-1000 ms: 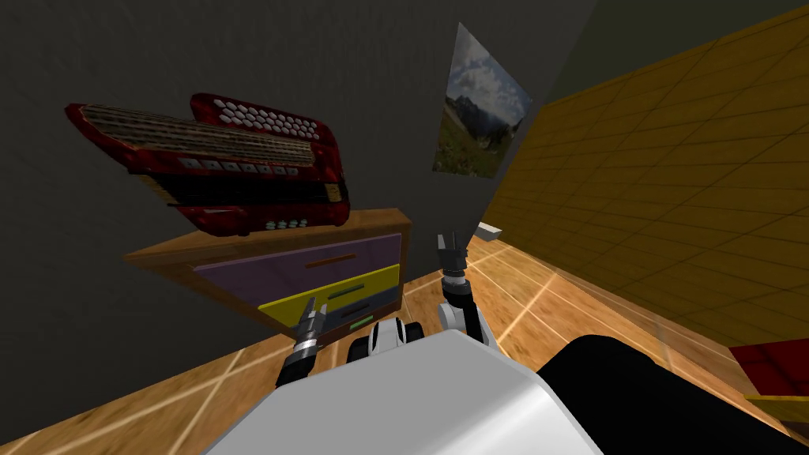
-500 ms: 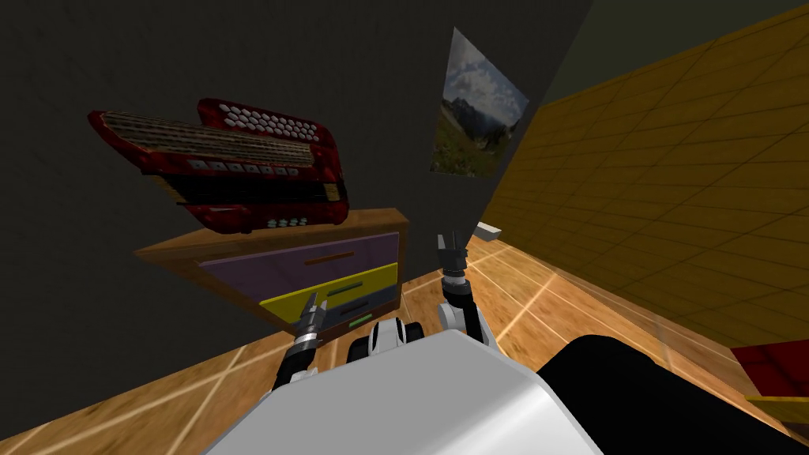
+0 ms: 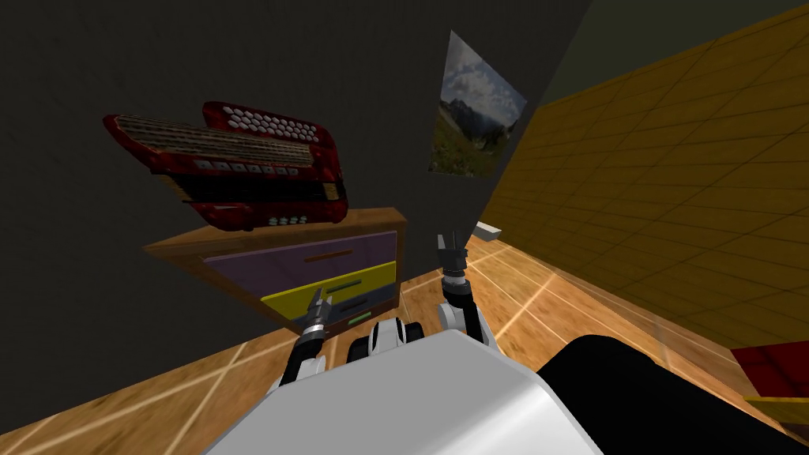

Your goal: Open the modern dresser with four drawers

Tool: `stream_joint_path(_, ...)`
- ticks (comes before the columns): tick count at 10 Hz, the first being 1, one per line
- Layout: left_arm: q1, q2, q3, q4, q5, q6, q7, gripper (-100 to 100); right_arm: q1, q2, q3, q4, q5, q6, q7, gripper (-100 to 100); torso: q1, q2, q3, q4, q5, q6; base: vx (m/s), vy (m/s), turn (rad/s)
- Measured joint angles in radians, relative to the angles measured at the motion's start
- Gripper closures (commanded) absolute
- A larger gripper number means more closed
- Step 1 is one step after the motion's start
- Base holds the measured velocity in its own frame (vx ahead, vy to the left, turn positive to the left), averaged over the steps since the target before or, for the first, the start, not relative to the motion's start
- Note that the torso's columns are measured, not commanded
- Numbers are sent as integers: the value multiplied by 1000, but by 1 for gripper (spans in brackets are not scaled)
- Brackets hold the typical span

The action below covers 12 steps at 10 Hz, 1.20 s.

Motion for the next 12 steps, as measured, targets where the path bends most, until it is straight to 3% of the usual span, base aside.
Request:
stream_joint_path(3,-2,-59,0,-18,0,28,-2,-100,0,0,0,0,0,0,0,0,1,-1,0,0,0,0,-7,-6,2)
stream_joint_path(5,-8,-58,4,-32,2,46,-2,-100,0,0,0,0,0,0,0,0,1,-4,-2,-1,0,0,61,1,-1)
stream_joint_path(6,-9,-57,4,-35,2,51,-2,100,0,0,0,0,0,0,0,0,0,-1,-1,-1,0,0,8,0,1)
stream_joint_path(12,22,-55,-10,-74,0,74,2,100,0,0,0,0,0,0,0,0,-2,6,3,6,-4,-2,-150,-32,10)
